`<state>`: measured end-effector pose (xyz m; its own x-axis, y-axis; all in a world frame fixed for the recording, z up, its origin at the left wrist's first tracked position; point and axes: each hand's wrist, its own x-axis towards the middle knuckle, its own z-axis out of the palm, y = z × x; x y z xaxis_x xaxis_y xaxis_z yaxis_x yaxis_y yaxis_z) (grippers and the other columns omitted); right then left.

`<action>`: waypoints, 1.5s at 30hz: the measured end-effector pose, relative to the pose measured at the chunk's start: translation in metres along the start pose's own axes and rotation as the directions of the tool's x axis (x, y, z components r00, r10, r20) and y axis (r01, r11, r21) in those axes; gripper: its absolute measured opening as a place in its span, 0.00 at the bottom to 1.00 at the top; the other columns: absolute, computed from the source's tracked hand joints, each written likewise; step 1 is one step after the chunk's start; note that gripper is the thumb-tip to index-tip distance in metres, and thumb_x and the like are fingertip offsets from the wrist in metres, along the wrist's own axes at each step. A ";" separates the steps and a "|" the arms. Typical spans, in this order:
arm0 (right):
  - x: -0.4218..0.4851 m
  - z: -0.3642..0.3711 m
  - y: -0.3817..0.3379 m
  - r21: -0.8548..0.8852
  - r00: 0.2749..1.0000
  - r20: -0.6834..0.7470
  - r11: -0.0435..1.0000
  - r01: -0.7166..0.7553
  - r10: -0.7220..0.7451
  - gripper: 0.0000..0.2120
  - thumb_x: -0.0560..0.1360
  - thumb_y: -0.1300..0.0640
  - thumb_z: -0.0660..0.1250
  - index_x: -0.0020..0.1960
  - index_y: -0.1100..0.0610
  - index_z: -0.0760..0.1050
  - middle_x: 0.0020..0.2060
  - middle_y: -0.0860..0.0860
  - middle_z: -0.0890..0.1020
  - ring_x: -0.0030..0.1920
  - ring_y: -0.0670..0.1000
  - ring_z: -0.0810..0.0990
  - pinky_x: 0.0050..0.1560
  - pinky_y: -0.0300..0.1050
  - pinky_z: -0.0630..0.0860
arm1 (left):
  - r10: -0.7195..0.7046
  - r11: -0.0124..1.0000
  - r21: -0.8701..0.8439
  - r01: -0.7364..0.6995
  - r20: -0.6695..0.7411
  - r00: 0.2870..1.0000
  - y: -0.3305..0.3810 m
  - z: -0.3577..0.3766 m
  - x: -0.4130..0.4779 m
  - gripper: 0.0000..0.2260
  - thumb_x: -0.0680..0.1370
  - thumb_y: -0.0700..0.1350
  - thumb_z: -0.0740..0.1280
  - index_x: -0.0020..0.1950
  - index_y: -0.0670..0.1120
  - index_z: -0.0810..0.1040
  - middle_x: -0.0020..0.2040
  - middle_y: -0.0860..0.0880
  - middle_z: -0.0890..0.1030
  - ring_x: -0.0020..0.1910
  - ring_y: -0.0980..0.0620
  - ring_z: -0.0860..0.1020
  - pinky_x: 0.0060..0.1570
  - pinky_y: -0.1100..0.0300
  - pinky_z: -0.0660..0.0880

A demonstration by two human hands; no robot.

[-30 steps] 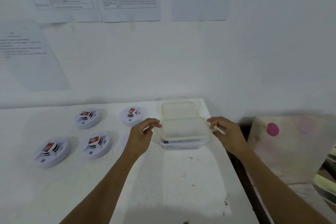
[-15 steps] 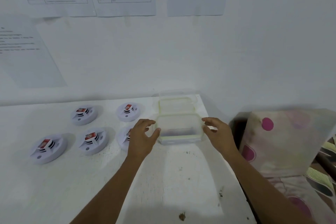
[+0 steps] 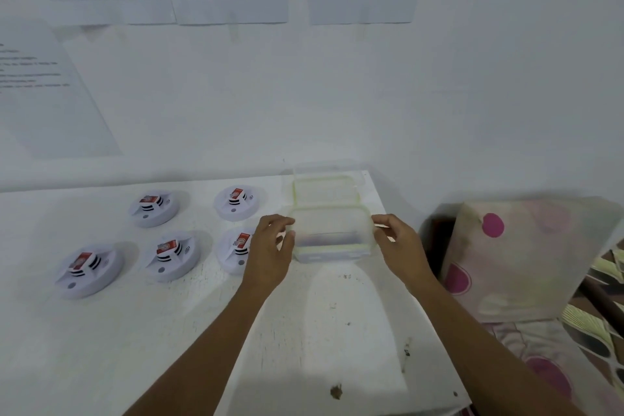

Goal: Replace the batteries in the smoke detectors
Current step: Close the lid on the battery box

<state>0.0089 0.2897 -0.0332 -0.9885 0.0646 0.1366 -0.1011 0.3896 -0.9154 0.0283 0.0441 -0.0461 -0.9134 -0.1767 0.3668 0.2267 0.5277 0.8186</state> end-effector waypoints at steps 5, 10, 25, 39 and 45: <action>0.000 -0.003 0.004 -0.165 0.938 0.323 0.969 0.183 -0.122 0.32 0.67 0.43 0.76 0.69 0.39 0.69 0.75 0.37 0.58 0.74 0.36 0.57 0.68 0.38 0.62 | 0.014 0.993 0.105 -0.045 0.279 0.960 0.002 -0.005 0.000 0.28 0.69 0.60 0.74 0.67 0.55 0.73 0.76 0.60 0.61 0.72 0.63 0.60 0.66 0.62 0.62; 0.004 0.003 0.011 -0.201 0.946 0.234 0.940 0.274 -0.226 0.32 0.64 0.44 0.79 0.66 0.40 0.72 0.76 0.44 0.61 0.75 0.41 0.59 0.74 0.47 0.62 | 0.104 0.971 0.189 -0.149 0.227 0.968 -0.003 -0.001 0.000 0.32 0.68 0.65 0.71 0.67 0.50 0.76 0.75 0.53 0.66 0.74 0.56 0.64 0.70 0.56 0.64; 0.016 -0.006 -0.005 -0.173 0.965 0.213 0.965 0.195 -0.156 0.18 0.76 0.44 0.68 0.63 0.48 0.75 0.61 0.41 0.76 0.61 0.42 0.75 0.61 0.41 0.72 | 0.214 0.944 0.170 -0.284 0.341 0.915 -0.007 -0.016 0.011 0.23 0.72 0.57 0.73 0.66 0.54 0.76 0.73 0.58 0.66 0.73 0.60 0.60 0.71 0.60 0.57; -0.026 0.012 0.005 -0.133 0.988 0.052 0.980 0.151 -0.146 0.16 0.76 0.53 0.70 0.30 0.55 0.79 0.47 0.44 0.84 0.42 0.43 0.82 0.42 0.32 0.74 | -0.070 0.991 0.131 0.021 0.384 0.921 0.021 -0.004 -0.014 0.41 0.64 0.70 0.71 0.73 0.53 0.69 0.75 0.59 0.63 0.73 0.59 0.62 0.72 0.57 0.62; -0.020 0.001 -0.001 -0.167 0.973 0.136 0.963 0.209 -0.188 0.18 0.73 0.51 0.73 0.61 0.42 0.75 0.62 0.39 0.74 0.59 0.39 0.73 0.52 0.37 0.73 | -0.064 0.897 0.367 -0.248 0.662 0.747 0.036 -0.023 0.023 0.38 0.67 0.66 0.72 0.75 0.60 0.64 0.79 0.61 0.54 0.77 0.56 0.52 0.75 0.47 0.50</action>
<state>0.0286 0.2873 -0.0357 -0.9579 -0.1351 0.2534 -0.2855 0.5423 -0.7902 0.0232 0.0396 0.0021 -0.9206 0.3840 -0.0712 0.3055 0.8216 0.4813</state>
